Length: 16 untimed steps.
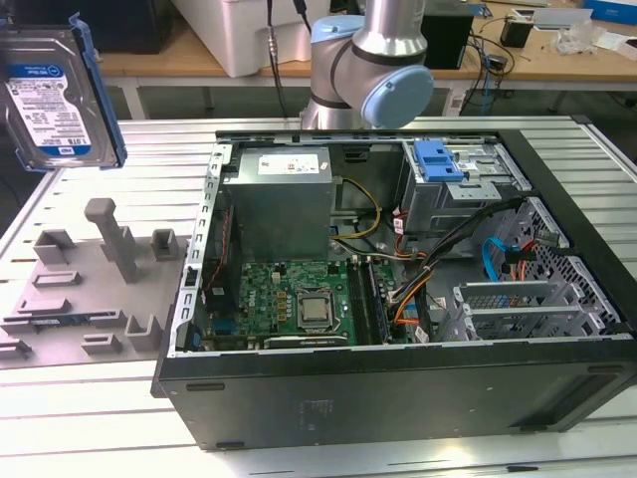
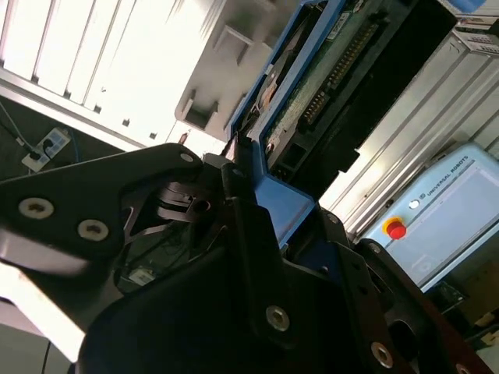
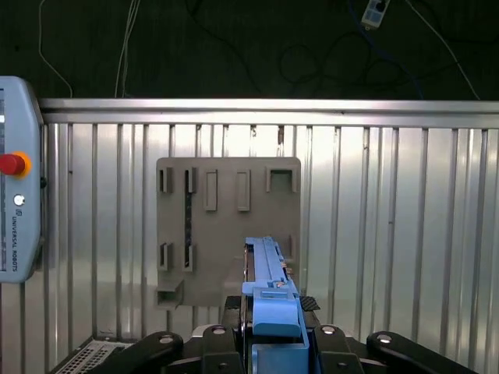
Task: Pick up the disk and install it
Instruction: 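Pick up the disk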
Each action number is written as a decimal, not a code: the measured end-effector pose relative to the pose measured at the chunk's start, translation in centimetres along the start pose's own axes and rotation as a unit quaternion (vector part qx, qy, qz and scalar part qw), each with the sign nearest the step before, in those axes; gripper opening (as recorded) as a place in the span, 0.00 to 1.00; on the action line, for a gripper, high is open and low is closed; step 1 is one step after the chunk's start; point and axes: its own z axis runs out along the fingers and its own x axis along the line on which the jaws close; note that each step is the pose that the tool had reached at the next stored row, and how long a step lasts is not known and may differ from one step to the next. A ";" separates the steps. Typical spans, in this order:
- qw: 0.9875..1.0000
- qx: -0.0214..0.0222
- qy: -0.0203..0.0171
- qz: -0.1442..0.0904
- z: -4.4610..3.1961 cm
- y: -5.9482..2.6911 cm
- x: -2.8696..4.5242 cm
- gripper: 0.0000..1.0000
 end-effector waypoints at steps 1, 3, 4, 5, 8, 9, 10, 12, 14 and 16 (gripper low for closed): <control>1.000 0.000 0.000 0.000 -0.02 -0.28 0.04 0.37; 1.000 0.000 0.000 0.000 -0.02 -0.61 0.07 0.37; 1.000 0.000 0.000 0.000 -0.03 -0.86 0.09 0.37; 1.000 0.000 0.000 0.000 -0.03 -1.17 0.12 0.37; 1.000 0.000 0.000 0.000 -0.03 -2.16 0.23 0.37; 1.000 0.000 0.000 0.000 -0.03 -2.35 0.25 0.37; 1.000 0.000 0.000 0.000 -0.03 -2.61 0.28 0.37; 1.000 0.000 0.000 0.000 -0.06 -3.41 0.36 0.37; 1.000 0.000 0.000 0.000 -0.09 -4.04 0.43 0.37; 1.000 0.000 0.000 0.000 -0.11 -4.63 0.49 0.37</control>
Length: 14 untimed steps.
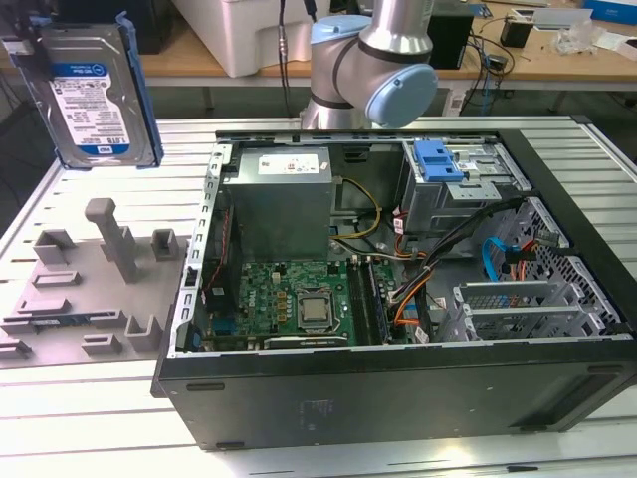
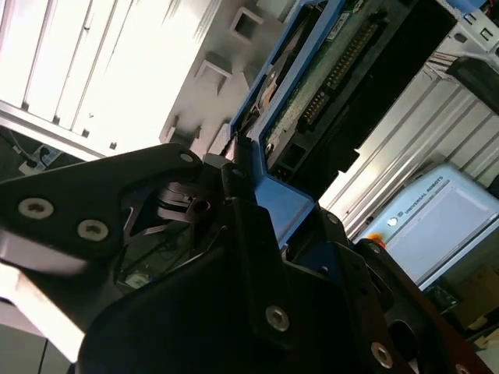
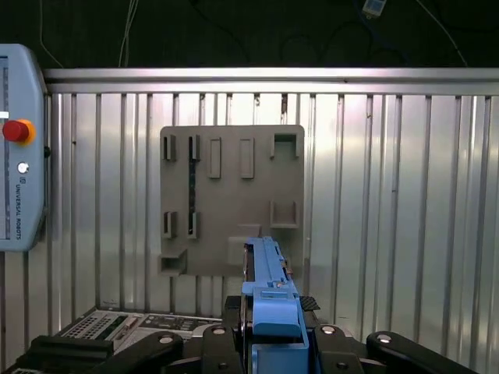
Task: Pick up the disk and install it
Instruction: 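Pick up the disk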
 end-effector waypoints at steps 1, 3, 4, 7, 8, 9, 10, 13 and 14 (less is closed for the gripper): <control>1.000 0.000 0.000 0.000 -0.02 -0.45 0.05 0.37; 1.000 0.000 0.000 0.000 -0.07 -1.66 0.19 0.37; 1.000 0.000 0.000 0.000 -0.07 -1.89 0.21 0.37; 1.000 0.000 0.000 0.000 -0.10 -2.70 0.30 0.37; 1.000 0.000 0.000 0.000 -0.11 -2.96 0.33 0.37; 1.000 0.000 0.000 0.000 -0.12 -3.18 0.35 0.37; 1.000 0.000 0.000 0.000 -0.15 -3.88 0.41 0.37; 1.000 0.000 0.000 0.000 -0.16 -4.85 0.49 0.37; 1.000 0.000 0.000 0.000 -0.16 -5.19 0.51 0.37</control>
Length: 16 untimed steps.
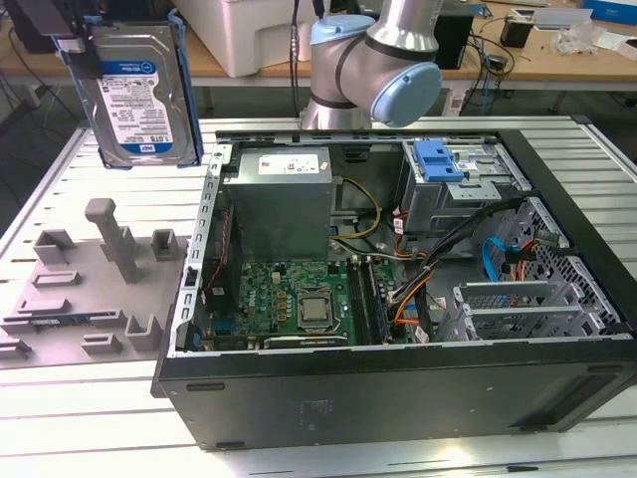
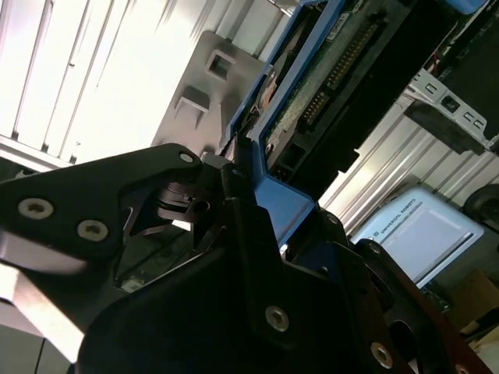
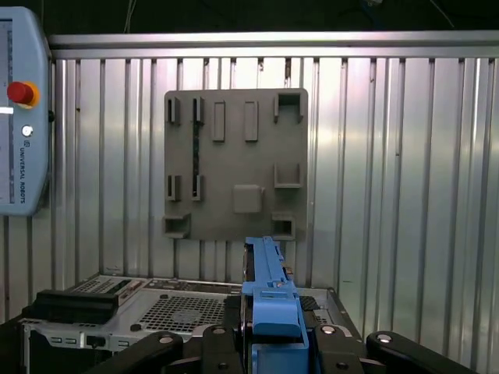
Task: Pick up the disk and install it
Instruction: 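Pick up the disk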
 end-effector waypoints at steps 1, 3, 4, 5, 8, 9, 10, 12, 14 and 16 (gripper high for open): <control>1.000 0.000 0.000 0.000 0.00 -0.43 0.03 0.37; 1.000 0.000 0.000 0.000 0.01 -0.93 0.07 0.37; 1.000 0.000 0.000 0.000 0.00 -1.40 0.11 0.37; 1.000 0.000 0.000 0.000 0.01 -2.08 0.16 0.37; 1.000 0.000 0.000 0.000 0.03 -3.23 0.27 0.37; 1.000 0.000 0.000 0.000 0.03 -3.58 0.31 0.37; 1.000 0.000 0.000 0.000 0.03 -3.99 0.35 0.37; 1.000 0.000 0.000 0.000 0.04 -4.66 0.42 0.37; 1.000 0.000 0.000 0.000 0.05 -5.22 0.48 0.37; 1.000 0.000 0.000 0.000 0.06 -5.93 0.57 0.37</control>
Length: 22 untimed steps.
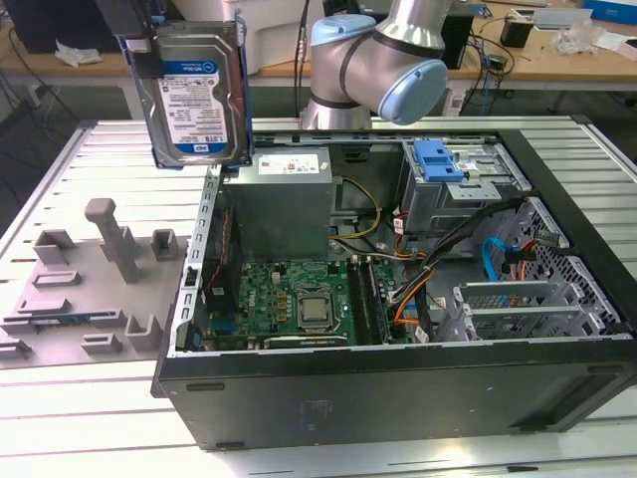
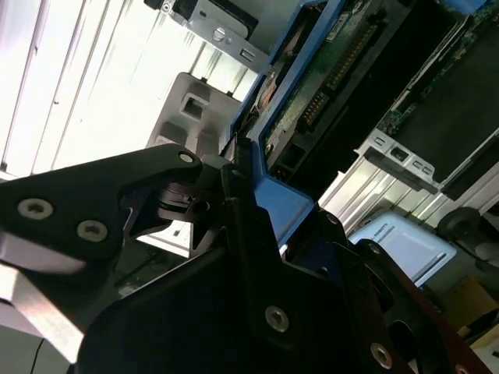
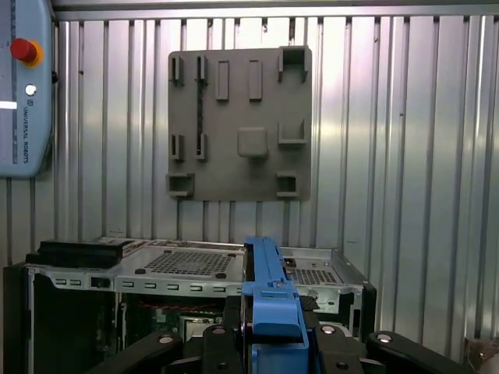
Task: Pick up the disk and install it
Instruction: 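Pick up the disk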
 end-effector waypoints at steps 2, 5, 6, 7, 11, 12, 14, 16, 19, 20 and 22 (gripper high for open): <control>1.000 0.000 0.000 0.000 0.01 -0.69 0.08 0.37; 1.000 0.000 0.000 0.000 0.01 -1.54 0.16 0.37; 1.000 0.000 0.000 0.000 0.01 -1.82 0.19 0.37; 1.000 0.000 0.000 0.000 0.01 -2.02 0.21 0.37; 1.000 0.000 0.000 0.000 0.02 -3.75 0.40 0.37; 1.000 0.000 0.000 0.000 0.03 -4.38 0.47 0.37; 1.000 0.000 0.000 0.000 0.05 -5.93 0.64 0.37; 1.000 0.000 0.000 0.000 0.07 -6.99 0.77 0.37; 1.000 0.000 0.000 0.000 0.12 -8.61 0.99 0.37; 1.000 0.000 0.000 0.000 0.12 -8.87 1.03 0.37; 1.000 0.000 0.000 0.000 0.14 -9.40 1.09 0.37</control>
